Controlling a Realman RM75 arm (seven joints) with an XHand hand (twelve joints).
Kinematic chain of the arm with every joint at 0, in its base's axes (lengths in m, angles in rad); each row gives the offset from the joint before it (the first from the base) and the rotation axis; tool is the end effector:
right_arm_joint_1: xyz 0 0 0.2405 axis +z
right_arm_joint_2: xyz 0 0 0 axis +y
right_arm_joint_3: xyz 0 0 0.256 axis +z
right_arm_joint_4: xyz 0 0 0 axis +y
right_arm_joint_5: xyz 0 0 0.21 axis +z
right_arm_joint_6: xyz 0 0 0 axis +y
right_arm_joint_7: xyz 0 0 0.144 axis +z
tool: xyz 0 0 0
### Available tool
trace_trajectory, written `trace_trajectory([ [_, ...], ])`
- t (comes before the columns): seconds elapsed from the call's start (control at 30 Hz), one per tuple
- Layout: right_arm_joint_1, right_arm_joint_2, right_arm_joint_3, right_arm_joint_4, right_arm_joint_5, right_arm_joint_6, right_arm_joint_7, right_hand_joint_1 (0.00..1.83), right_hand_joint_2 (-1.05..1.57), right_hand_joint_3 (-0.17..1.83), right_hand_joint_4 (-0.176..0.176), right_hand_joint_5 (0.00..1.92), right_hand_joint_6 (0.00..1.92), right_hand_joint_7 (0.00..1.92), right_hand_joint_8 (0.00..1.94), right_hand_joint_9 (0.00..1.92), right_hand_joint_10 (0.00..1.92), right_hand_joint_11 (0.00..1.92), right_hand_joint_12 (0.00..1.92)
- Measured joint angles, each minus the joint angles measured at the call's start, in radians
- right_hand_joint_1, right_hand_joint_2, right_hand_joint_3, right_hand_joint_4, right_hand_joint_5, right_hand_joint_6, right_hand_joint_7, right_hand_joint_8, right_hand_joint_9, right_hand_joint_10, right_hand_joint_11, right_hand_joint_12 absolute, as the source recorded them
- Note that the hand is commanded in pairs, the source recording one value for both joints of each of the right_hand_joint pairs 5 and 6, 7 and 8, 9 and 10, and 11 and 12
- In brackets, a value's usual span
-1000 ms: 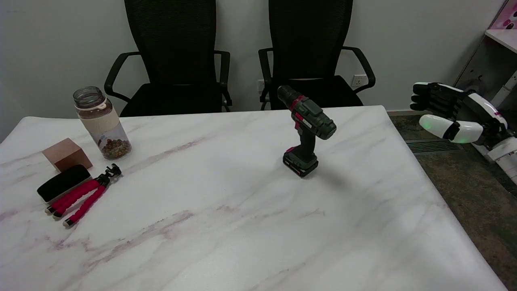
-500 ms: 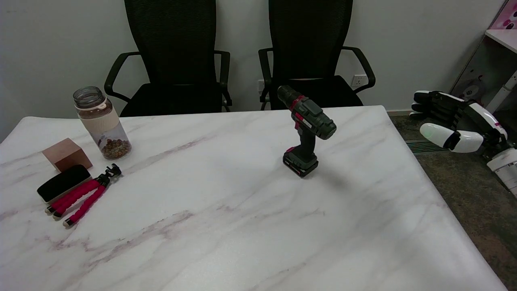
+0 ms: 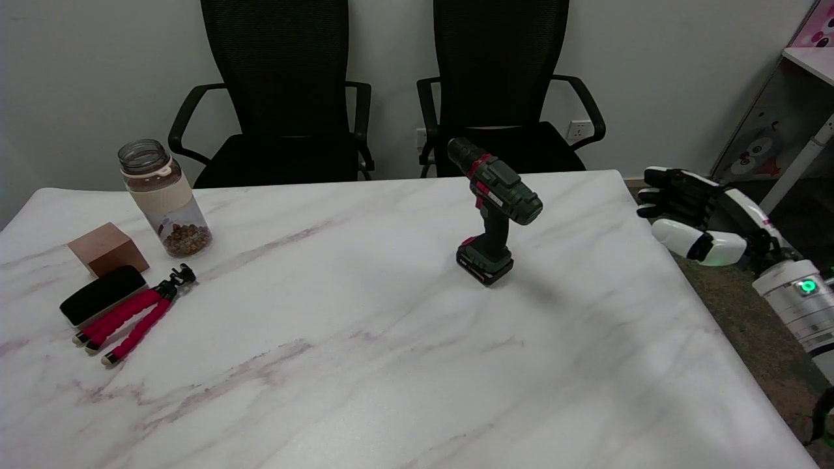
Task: Pick up the power screwdriver.
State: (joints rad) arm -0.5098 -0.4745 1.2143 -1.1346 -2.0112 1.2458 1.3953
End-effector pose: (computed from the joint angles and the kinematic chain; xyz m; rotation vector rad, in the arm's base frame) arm -0.2423 -0.1894 0.5295 1.4189 -0.7210 1.1307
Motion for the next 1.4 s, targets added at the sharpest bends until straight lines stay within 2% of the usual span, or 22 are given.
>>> trace_trajectory([
  [0.57,0.191,-0.211,-0.160,-0.052,0.003,-0.058,-0.144,0.82,0.25,0.83,-0.176,0.29,0.29,0.29,0.29,0.50,0.50,0.65,0.65],
  [0.73,0.243,-0.276,-0.193,-0.053,0.003,-0.065,-0.195,0.80,0.23,0.85,-0.153,0.26,0.26,0.26,0.26,0.49,0.49,0.63,0.63],
  [0.97,0.305,-0.358,-0.222,-0.040,0.003,-0.076,-0.249,0.78,0.17,0.87,-0.123,0.23,0.23,0.23,0.23,0.43,0.43,0.49,0.49],
  [1.2,0.370,-0.434,-0.249,0.016,0.004,-0.085,-0.280,0.76,0.04,0.89,-0.074,0.20,0.20,0.20,0.20,0.39,0.39,0.41,0.41],
  [1.3,0.405,-0.465,-0.269,0.055,0.014,-0.086,-0.287,0.75,0.00,0.83,-0.043,0.19,0.19,0.19,0.19,0.37,0.37,0.38,0.38],
  [1.4,0.444,-0.497,-0.295,0.103,0.027,-0.087,-0.285,0.74,-0.01,0.79,-0.032,0.18,0.18,0.18,0.18,0.36,0.36,0.37,0.37],
])
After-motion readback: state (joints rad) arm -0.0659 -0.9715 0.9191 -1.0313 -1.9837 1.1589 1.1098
